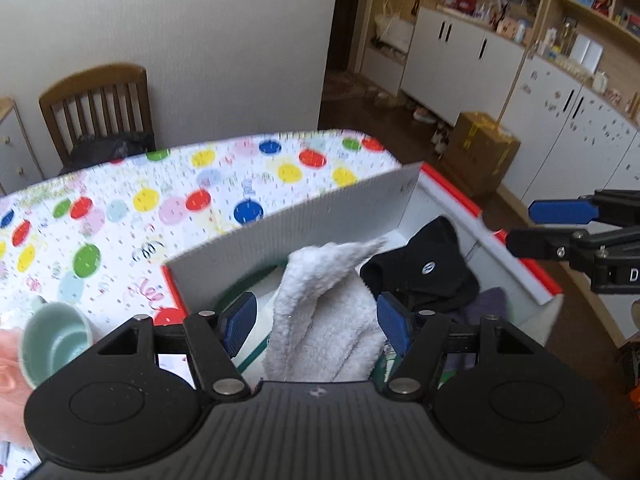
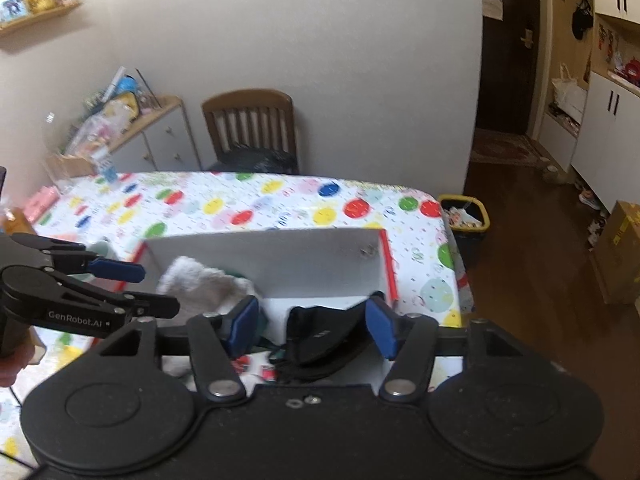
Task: Organize soft objects
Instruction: 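Carry the towel and black cloth to the red box and release both, then move both grippers back to the table toward the bubble wrap and paper towel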
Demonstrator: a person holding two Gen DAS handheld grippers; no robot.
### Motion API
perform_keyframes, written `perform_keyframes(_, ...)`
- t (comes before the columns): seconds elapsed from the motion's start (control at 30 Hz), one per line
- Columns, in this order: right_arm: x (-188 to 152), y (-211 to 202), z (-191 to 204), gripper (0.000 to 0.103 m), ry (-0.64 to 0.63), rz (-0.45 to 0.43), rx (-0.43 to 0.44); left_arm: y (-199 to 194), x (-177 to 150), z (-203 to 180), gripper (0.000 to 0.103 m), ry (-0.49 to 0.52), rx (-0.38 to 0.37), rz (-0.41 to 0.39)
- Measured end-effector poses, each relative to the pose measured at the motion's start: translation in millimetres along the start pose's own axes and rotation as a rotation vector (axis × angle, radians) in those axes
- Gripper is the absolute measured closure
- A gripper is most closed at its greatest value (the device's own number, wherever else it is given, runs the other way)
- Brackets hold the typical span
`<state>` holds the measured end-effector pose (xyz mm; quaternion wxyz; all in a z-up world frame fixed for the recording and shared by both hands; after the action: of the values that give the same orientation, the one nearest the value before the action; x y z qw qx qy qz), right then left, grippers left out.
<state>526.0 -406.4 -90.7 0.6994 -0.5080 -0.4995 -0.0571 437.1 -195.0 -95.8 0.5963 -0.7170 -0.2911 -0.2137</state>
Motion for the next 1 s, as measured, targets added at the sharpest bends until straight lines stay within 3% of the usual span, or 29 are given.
perform_keyframes(0.4, 10.3, -54.1, 54.9, 0.026, -0.020, -0.096, 0.081, -86.2, -8.4, 37.0, 0.028, -0.032, -0.040, -0.121)
perform_keyframes(0.57, 7.2, -65.8, 84.0, 0.020, -0.035, -0.115, 0.116, -109.2, -22.5, 62.1, 0.027, -0.050, -0.038, -0.134)
perform_keyframes(0.67, 5.1, -70.4, 103.9, 0.017, -0.037, -0.122, 0.141, -123.5, -32.0, 79.5, 0.019, -0.066, -0.042, -0.143)
perform_keyframes(1.0, -12.9, -69.1, 177.7, 0.005, -0.051, -0.106, 0.197, -148.8, -60.7, 140.7, 0.018, -0.106, -0.032, -0.134)
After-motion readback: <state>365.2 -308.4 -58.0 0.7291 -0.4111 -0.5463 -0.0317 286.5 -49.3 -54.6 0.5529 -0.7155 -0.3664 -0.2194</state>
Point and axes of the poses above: each gripper's, at about its wrist camera, not at the fingertips, and y roughly the way its jaws point, z to its left, x to its top, the point moved 2 cm from there along y, roughly the way its jaws point, and after that the axes turned 8 degrees about -y, right-handed, at the moved point
